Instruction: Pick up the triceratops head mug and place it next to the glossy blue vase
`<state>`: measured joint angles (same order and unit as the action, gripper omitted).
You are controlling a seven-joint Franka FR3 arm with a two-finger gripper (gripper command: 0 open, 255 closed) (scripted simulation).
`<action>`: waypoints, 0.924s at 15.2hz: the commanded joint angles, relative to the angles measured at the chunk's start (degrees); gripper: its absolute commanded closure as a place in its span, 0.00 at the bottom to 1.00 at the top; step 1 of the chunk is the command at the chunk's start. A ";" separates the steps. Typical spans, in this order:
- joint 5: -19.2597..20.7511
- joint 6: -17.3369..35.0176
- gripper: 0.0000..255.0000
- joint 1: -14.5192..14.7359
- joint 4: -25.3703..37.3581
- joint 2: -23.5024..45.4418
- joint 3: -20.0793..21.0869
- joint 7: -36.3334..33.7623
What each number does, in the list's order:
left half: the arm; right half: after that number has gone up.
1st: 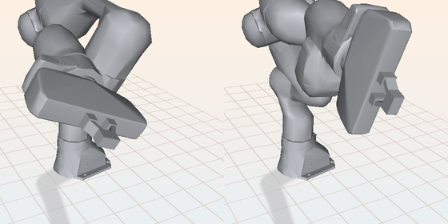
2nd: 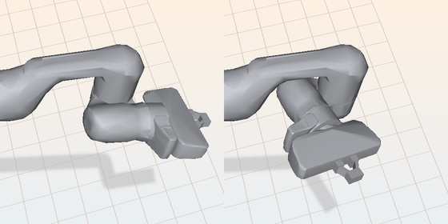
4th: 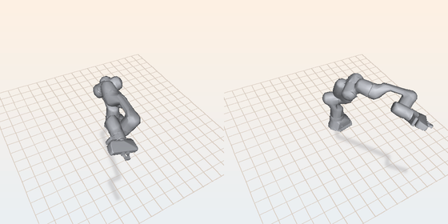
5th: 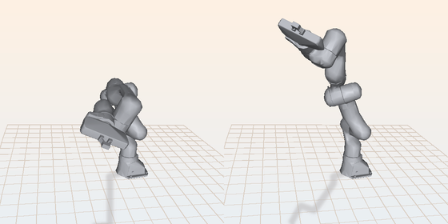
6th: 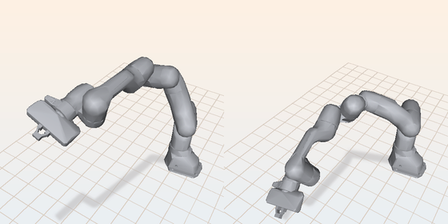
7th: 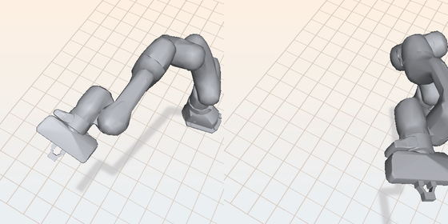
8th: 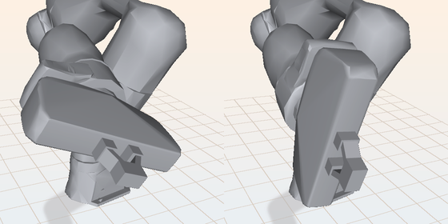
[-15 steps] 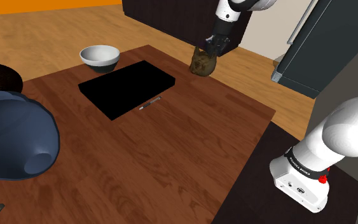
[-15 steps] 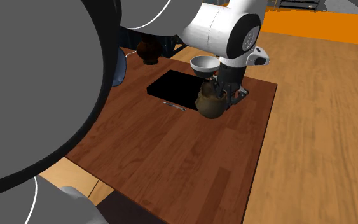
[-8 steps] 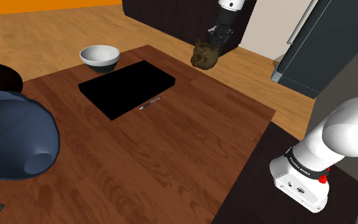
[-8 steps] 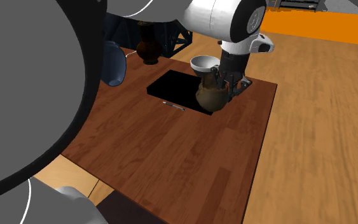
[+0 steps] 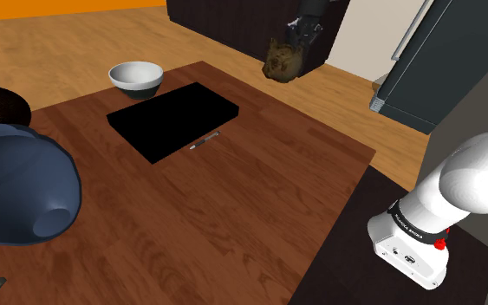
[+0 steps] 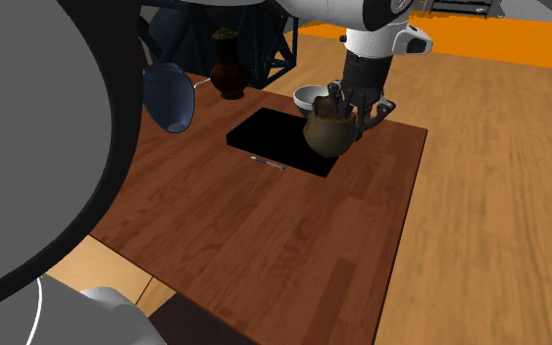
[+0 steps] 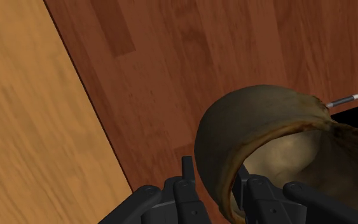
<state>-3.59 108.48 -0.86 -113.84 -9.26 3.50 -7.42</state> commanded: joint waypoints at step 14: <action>0.22 -11.77 1.00 -0.04 12.74 0.94 -0.06 -0.65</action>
<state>-3.36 97.48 -0.89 -101.82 -8.25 3.46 -8.05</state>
